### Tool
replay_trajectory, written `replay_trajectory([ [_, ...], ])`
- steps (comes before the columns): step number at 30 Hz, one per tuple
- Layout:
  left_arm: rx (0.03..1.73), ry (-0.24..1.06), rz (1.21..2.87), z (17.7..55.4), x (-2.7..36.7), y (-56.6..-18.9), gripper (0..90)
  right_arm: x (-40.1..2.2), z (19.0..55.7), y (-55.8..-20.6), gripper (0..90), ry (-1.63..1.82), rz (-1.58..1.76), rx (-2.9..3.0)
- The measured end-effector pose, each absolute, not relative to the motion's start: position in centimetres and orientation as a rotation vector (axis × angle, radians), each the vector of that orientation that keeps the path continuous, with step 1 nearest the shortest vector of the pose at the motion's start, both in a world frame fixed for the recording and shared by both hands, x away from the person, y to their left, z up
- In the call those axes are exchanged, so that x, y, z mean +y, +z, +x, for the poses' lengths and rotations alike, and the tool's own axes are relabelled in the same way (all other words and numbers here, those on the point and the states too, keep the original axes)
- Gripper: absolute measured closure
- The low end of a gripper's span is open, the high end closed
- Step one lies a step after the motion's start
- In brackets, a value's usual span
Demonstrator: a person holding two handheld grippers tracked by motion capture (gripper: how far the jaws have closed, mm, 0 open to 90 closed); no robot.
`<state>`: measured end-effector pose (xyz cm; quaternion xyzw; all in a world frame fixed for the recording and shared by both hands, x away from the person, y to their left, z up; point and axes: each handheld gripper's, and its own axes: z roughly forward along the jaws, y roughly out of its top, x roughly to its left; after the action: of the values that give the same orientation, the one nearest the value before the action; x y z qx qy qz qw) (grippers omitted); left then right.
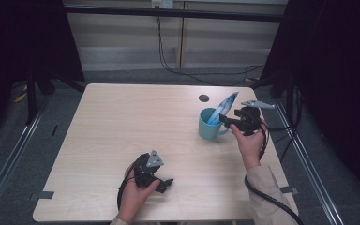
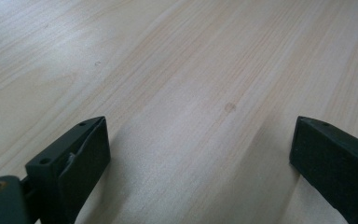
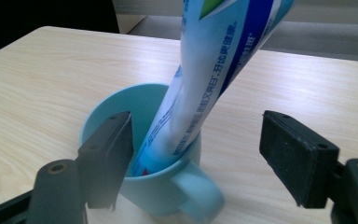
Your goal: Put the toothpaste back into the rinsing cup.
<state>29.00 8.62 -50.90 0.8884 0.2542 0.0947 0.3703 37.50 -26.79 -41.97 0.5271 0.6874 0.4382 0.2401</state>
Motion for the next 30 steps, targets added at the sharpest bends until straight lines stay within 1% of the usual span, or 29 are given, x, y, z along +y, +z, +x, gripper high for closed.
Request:
replay_trajectory([
  [8, 0.652, 0.242, 2.279, 29.0, 8.6, -50.9, 4.6, -26.4, 37.1, -42.1, 18.3, 1.174, 1.392, 1.925],
  [17, 0.652, 0.242, 2.279, 29.0, 8.6, -50.9, 4.6, -26.0, 36.6, -42.0, 16.0, 1.176, 1.363, 1.952],
  [30, 0.650, 0.242, 2.280, 29.0, 8.6, -50.9, 4.6, -25.3, 35.8, -42.1, 15.7, 1.199, 1.332, 1.994],
])
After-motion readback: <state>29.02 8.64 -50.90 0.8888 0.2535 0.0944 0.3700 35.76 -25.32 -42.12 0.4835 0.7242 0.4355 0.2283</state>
